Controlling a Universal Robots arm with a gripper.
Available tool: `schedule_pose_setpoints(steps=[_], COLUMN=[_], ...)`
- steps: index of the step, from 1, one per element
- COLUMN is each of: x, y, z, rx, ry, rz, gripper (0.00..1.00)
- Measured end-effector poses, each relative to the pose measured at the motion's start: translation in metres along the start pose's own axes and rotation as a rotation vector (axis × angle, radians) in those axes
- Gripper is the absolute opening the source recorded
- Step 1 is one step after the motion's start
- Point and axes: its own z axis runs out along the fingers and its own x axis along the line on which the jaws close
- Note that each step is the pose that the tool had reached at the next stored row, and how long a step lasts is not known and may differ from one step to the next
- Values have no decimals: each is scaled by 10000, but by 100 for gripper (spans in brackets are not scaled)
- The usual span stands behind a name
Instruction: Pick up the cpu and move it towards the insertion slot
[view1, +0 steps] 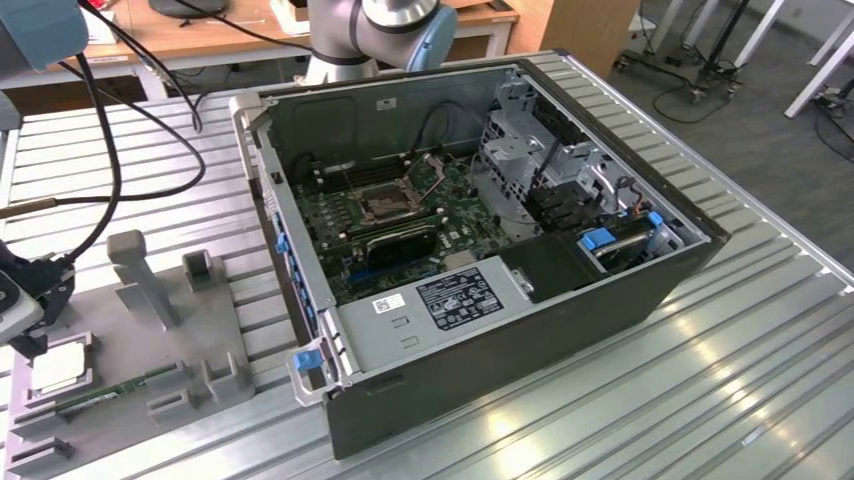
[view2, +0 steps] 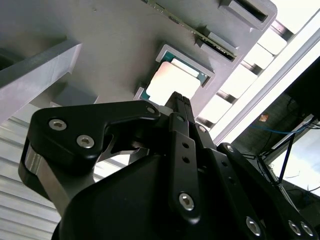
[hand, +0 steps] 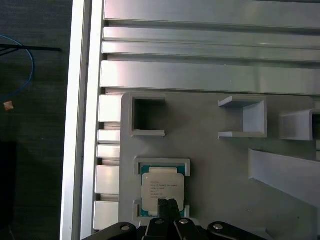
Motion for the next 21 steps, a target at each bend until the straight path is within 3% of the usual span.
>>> schedule_pose_setpoints(steps=[3,4,6,7,8,13,14,21], x=[0,0,0,0,0,0,0,0], y=[0,0,0,0,0,0,0,-3], z=[1,1,1,1,1,2,2,84], rx=[0,0,0,0,0,0,0,-1], ry=[-1,-1,-1,0,0,0,0,-1], rz=[0,0,0,0,0,0,0,0], gripper=[24,24,35,35,47,58,65,65])
